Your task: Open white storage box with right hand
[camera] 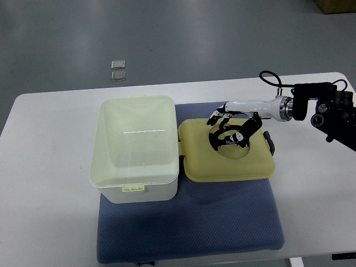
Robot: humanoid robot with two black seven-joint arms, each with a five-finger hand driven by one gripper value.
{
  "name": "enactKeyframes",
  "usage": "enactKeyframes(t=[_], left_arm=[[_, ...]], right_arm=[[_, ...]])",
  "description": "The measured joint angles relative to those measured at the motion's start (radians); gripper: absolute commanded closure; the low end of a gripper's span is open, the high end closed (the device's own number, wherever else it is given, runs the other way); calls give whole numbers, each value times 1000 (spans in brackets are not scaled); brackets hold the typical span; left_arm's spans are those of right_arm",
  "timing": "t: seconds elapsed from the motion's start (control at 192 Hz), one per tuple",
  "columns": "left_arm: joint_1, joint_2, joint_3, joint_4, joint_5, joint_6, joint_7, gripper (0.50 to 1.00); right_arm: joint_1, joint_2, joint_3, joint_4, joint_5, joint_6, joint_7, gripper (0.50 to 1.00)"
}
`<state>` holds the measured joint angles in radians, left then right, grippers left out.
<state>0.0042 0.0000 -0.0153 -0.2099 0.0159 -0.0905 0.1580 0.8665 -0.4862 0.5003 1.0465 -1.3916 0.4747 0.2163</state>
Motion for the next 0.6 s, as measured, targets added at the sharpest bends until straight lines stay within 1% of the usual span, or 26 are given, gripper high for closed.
enactKeyframes(t=[0.358,0.603], left_arm=[[-1,0,0,3,1,0,0,500],[-1,0,0,0,0,0,0,500]], right_arm=[[-13,-19,17,-13,22,18,1,554],[-5,-65,44,-39,92,22,2,554]])
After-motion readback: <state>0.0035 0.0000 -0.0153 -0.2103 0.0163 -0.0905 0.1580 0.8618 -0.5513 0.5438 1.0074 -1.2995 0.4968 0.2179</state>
